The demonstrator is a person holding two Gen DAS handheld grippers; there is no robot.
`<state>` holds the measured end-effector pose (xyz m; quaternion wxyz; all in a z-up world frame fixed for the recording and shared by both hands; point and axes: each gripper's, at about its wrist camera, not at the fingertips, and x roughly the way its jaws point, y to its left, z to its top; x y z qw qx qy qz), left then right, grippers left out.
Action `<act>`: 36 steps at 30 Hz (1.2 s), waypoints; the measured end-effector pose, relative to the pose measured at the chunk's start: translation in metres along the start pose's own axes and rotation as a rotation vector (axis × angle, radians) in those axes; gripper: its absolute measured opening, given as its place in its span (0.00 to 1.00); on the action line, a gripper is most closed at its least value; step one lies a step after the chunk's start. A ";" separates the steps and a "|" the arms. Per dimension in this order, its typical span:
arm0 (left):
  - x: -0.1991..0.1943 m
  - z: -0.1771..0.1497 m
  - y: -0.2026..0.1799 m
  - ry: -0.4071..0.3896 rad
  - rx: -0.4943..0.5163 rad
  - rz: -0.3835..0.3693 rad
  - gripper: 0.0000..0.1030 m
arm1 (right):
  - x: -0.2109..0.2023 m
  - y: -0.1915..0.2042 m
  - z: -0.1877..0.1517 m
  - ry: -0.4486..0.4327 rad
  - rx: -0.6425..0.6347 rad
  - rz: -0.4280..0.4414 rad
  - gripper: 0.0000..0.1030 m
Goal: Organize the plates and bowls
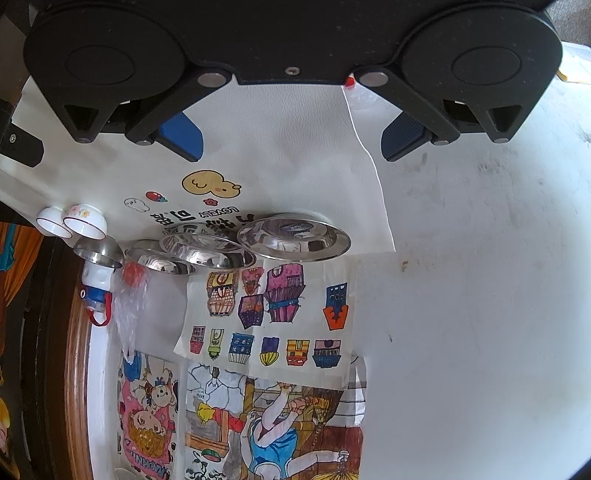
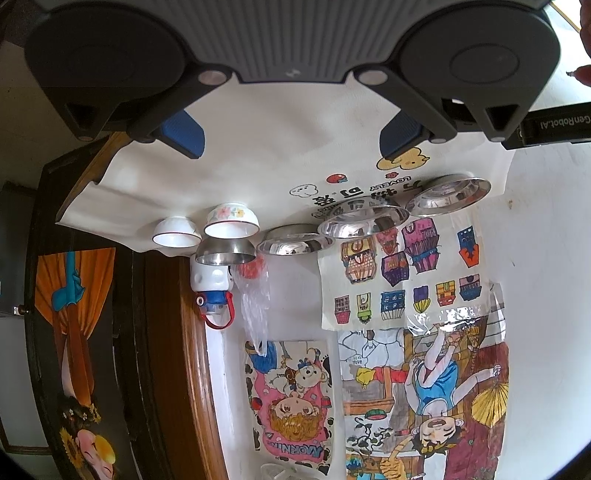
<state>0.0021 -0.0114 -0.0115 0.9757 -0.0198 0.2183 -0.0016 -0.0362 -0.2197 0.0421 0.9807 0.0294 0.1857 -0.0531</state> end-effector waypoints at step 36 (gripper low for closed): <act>0.151 0.160 -0.025 0.036 0.139 -0.221 0.99 | 0.164 -0.035 0.131 0.106 -0.049 0.192 1.00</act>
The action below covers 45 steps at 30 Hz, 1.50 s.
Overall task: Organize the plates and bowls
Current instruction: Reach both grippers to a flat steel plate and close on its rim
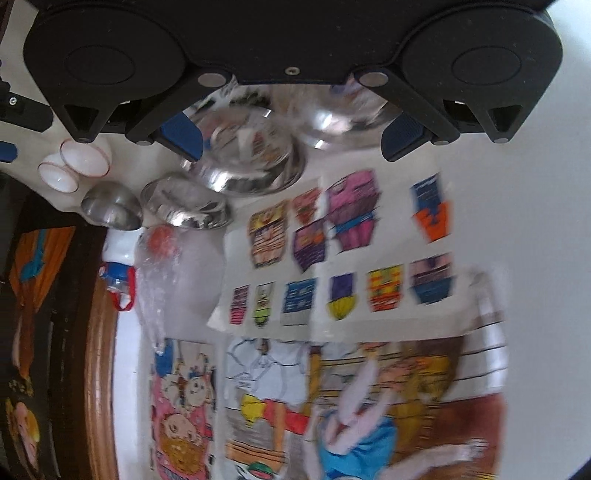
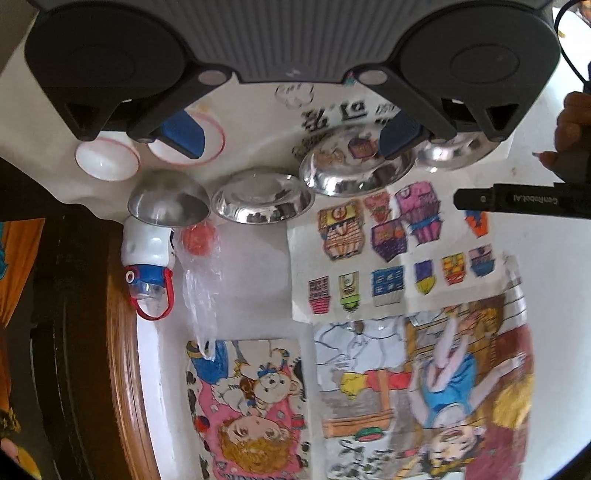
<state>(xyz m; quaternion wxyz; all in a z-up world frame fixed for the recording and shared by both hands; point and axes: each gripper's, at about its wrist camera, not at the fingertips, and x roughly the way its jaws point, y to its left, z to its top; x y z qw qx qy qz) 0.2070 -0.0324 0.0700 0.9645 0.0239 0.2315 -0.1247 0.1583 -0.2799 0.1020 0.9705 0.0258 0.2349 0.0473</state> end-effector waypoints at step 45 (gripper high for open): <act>0.293 0.063 -0.061 0.373 -0.097 -0.205 0.70 | 0.242 -0.087 0.045 0.433 0.241 -0.018 0.77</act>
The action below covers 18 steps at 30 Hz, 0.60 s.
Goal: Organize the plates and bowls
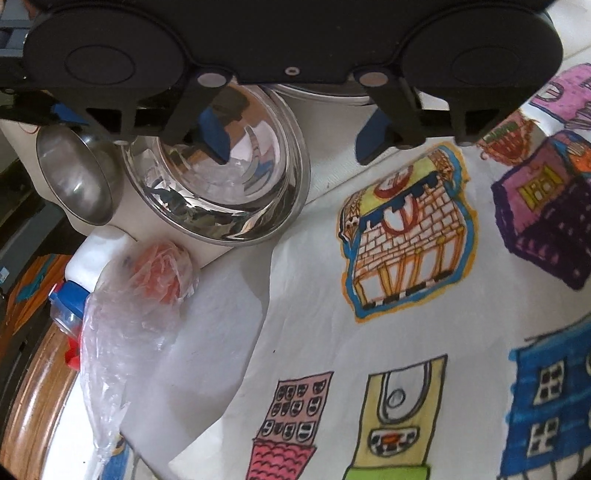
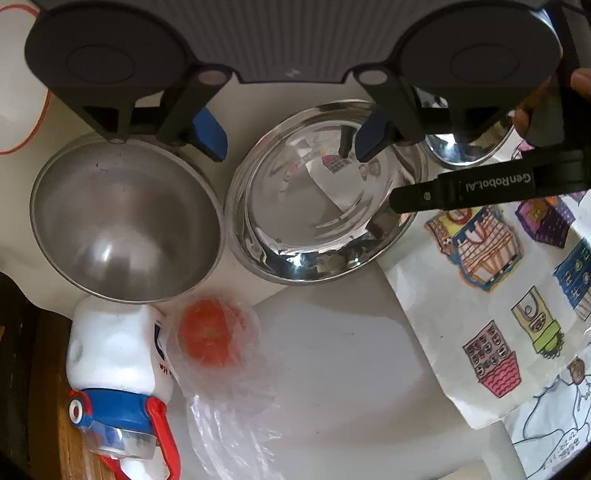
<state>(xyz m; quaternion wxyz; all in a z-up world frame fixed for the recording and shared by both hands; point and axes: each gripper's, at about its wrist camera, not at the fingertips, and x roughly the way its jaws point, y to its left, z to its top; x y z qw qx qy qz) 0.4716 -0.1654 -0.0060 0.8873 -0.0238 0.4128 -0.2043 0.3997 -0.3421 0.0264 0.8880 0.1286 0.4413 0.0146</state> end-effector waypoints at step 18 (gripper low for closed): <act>0.010 -0.002 0.012 0.034 -0.119 -0.020 0.18 | 0.007 -0.004 0.003 -0.013 0.028 -0.078 0.29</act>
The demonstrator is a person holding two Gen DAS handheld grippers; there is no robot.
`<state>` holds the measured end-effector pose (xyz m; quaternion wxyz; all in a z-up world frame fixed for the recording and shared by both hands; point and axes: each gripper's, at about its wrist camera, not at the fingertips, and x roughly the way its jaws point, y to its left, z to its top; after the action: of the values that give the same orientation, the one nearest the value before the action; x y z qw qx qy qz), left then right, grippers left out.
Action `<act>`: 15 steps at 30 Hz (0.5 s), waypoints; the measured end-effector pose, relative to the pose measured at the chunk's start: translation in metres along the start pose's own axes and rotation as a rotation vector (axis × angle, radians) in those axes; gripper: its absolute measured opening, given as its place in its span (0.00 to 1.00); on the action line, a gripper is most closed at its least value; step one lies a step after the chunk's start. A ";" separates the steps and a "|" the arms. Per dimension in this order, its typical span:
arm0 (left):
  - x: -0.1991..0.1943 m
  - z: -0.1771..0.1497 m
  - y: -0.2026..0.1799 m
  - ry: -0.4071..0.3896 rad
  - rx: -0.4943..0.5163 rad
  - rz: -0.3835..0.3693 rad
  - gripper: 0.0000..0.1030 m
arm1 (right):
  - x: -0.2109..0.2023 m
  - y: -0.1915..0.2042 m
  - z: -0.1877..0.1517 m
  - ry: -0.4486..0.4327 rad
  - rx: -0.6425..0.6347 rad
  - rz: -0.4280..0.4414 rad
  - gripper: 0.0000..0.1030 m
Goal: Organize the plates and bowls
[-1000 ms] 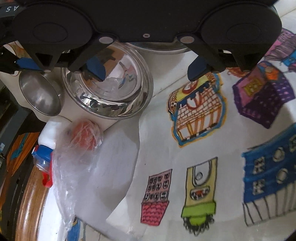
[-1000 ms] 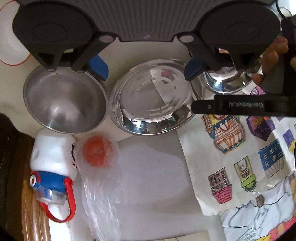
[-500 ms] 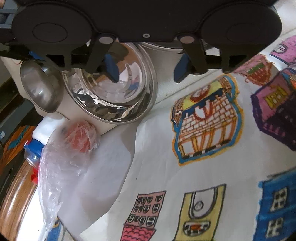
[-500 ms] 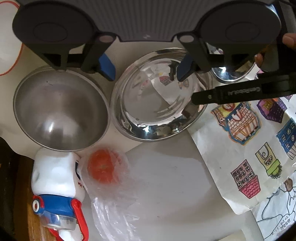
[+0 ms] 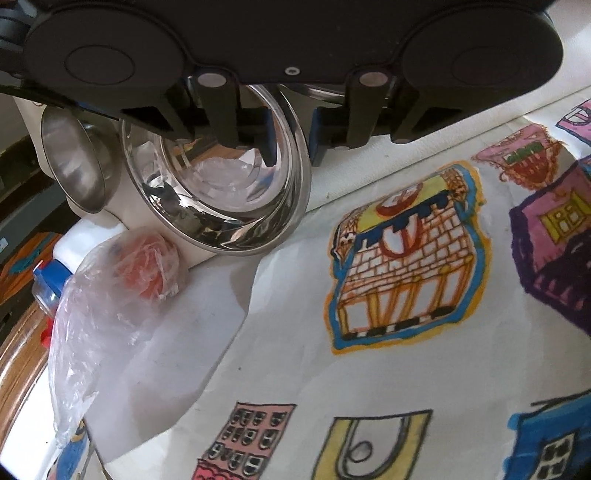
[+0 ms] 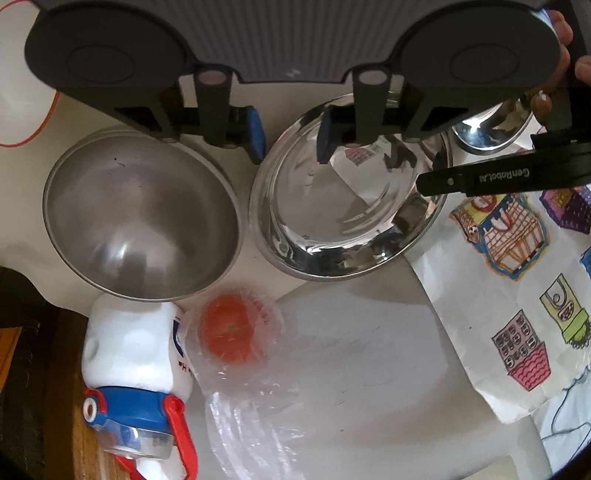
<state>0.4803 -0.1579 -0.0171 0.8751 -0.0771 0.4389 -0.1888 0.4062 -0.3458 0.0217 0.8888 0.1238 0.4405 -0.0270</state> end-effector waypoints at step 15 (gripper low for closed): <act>-0.036 -0.002 -0.001 -0.089 0.028 0.011 0.11 | -0.017 -0.001 -0.003 -0.065 0.008 0.042 0.24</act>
<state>0.4592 -0.1443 0.0090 0.8959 -0.0708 0.3971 -0.1864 0.3928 -0.3473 0.0329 0.9025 0.1356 0.4085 -0.0140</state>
